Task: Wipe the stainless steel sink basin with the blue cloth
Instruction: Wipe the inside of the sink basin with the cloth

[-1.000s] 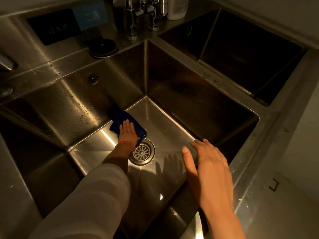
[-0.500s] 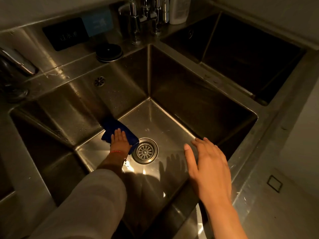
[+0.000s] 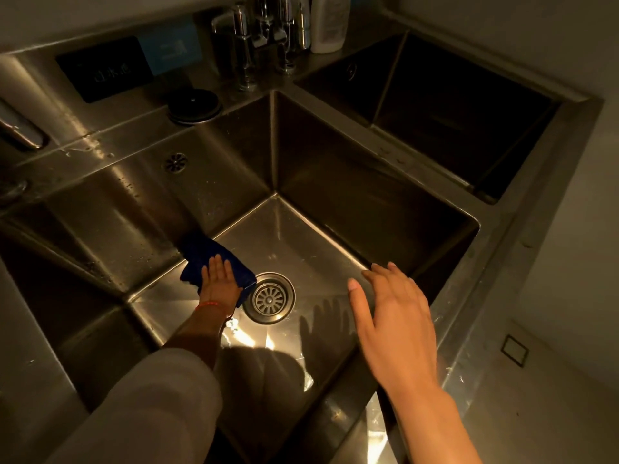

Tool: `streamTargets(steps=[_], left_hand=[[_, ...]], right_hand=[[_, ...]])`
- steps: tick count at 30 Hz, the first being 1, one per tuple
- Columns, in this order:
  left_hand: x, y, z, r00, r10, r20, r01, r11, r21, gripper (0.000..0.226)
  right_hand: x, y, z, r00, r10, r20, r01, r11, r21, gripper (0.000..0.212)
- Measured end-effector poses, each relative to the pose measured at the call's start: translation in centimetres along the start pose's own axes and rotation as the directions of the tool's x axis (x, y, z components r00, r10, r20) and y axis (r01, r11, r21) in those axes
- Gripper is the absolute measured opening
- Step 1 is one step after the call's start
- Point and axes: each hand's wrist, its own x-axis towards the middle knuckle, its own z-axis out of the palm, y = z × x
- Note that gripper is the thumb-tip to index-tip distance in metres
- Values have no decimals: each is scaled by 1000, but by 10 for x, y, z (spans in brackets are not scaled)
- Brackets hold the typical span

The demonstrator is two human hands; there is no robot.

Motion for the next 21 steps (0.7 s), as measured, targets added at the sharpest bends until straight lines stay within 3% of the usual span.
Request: streamTargets(steps=[6, 12, 21], left_hand=[[1, 5, -1, 1000, -6, -12, 6, 1000, 1, 69], [11, 11, -3, 999, 13, -31, -14, 1000, -3, 70], [25, 27, -18, 997, 71, -38, -70, 997, 35, 71]], right_hand=[[8, 2, -6, 999, 1, -46, -2, 1000, -21, 58], [33, 19, -12, 1000, -8, -5, 7, 993, -120, 46], [39, 27, -8, 998, 42, -42, -45, 998, -53, 49]])
